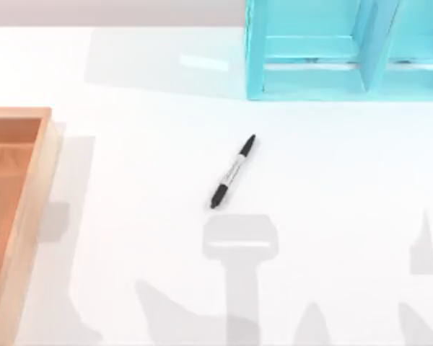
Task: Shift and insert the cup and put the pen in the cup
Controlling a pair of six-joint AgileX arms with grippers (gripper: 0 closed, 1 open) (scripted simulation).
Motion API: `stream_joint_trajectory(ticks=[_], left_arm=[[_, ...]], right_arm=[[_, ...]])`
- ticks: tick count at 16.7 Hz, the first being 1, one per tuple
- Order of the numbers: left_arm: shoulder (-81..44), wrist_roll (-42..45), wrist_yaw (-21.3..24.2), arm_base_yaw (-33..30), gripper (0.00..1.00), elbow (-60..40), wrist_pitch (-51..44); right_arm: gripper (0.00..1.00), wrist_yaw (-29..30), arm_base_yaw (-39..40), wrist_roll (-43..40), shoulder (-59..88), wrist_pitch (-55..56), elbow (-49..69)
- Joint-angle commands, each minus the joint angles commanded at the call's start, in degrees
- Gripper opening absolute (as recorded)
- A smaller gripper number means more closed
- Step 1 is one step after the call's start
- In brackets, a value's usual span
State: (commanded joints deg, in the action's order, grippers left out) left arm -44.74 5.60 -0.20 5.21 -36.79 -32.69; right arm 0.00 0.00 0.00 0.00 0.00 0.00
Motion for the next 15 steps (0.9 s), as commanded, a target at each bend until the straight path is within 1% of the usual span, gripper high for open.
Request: stream_joint_trajectory(ticks=[5, 9, 12, 15], left_arm=[[-24.1, 3.1, 0.1, 2.7, 1.00, -20.4, -17.5], [-40.4, 5.1, 0.1, 4.7, 1.00, -34.2, -29.4], [-49.9, 6.3, 0.1, 5.7, 1.00, -42.1, -36.2], [-55.2, 7.1, 0.1, 6.3, 1.00, -46.9, -40.3]], right_arm=[[1.00, 0.0, 0.0, 0.0, 0.0, 0.0, 0.0], [1.00, 0.0, 0.0, 0.0, 0.0, 0.0, 0.0], [1.00, 0.0, 0.0, 0.0, 0.0, 0.0, 0.0], [1.00, 0.0, 0.0, 0.0, 0.0, 0.0, 0.0]])
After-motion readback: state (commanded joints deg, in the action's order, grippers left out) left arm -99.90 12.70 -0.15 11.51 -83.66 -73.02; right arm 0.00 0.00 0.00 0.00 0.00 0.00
